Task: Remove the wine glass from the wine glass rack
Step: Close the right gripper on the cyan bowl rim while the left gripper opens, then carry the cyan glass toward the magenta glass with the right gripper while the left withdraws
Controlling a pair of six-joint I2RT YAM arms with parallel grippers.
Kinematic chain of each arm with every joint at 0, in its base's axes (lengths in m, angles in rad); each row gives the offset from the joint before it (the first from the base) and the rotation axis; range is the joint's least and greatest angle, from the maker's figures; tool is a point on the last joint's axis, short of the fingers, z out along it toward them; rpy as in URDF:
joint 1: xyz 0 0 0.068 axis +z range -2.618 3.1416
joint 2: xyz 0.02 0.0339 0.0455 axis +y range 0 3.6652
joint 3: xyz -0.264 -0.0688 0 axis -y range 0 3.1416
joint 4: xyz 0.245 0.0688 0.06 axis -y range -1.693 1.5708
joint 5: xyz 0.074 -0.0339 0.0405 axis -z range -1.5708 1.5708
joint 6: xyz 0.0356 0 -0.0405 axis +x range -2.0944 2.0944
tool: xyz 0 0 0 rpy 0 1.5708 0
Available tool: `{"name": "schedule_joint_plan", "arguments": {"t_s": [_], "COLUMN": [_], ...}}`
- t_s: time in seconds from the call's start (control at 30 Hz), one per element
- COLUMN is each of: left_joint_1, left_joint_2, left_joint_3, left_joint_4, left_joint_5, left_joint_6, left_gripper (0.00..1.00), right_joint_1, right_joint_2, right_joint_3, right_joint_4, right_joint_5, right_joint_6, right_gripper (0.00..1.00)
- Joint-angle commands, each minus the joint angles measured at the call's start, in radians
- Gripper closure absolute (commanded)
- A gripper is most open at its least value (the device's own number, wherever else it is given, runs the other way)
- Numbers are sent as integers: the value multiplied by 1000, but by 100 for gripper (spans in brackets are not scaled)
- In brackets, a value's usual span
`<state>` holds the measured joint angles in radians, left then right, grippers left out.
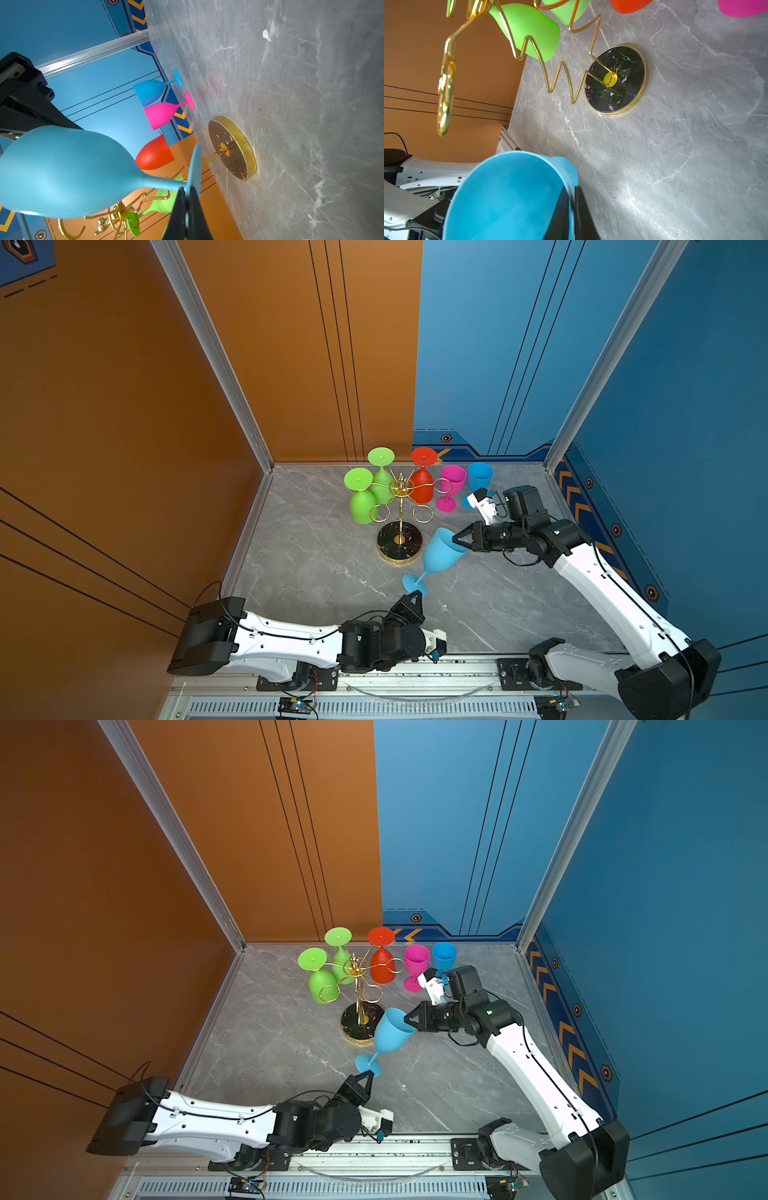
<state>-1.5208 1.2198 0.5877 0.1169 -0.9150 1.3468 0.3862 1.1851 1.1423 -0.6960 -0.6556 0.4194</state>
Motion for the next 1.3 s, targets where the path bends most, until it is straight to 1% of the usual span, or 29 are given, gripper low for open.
{"name": "schedule_joint_plan", "arguments": {"t_s": [0.0, 0.07, 0.13, 0.2, 0.33, 0.47, 0.63, 0.7, 0.83, 0.87, 0.97, 1.07, 1.17, 1.23, 1.27], "left_joint_1": [-13, -14, -13, -13, -13, -16, -22, -22, -26, -26, -26, -25, -12, 12, 23], "left_joint_2": [3, 4, 4, 3, -2, -14, -29, -36, -62, -68, -88, -116, -152, -171, -178], "left_joint_3": [-5, -5, -6, -8, -8, -8, -8, -5, -3, -4, -10, -11, 25, 74, 94], "left_joint_4": [51, 52, 51, 52, 52, 48, 48, 49, 46, 46, 42, 25, -79, -211, -263], "left_joint_5": [-18, -16, -13, -2, 15, 32, 58, 65, 80, 79, 59, 13, -24, -42, -46], "left_joint_6": [-4, -6, -12, -26, -70, -117, -175, -213, -337, -384, -467, -540, -682, -822, -872], "left_gripper": [97, 96, 92, 84, 75, 61, 50, 45, 36, 34, 28, 23, 18, 16, 15], "right_joint_1": [-2, -5, -8, -12, -18, -27, -29, -28, -32, -33, -35, -37, -40, -42, -44], "right_joint_2": [-2, -2, -1, -1, 2, 2, -4, -12, -24, -24, -23, -25, -19, -14, -9], "right_joint_3": [17, 18, 20, 23, 42, 50, 53, 57, 74, 77, 89, 96, 109, 117, 121], "right_joint_4": [-8, -10, -9, -12, -40, -49, -51, -57, -82, -88, -108, -116, -125, -126, -126], "right_joint_5": [-47, -48, -47, -44, -15, -3, 30, 70, 176, 199, 291, 377, 448, 479, 491], "right_joint_6": [-11, -13, -14, -17, -39, -48, -51, -58, -78, -82, -97, -109, -121, -125, -125], "right_gripper": [95, 96, 98, 99, 100, 100, 100, 100, 100, 100, 100, 100, 100, 100, 100]}}
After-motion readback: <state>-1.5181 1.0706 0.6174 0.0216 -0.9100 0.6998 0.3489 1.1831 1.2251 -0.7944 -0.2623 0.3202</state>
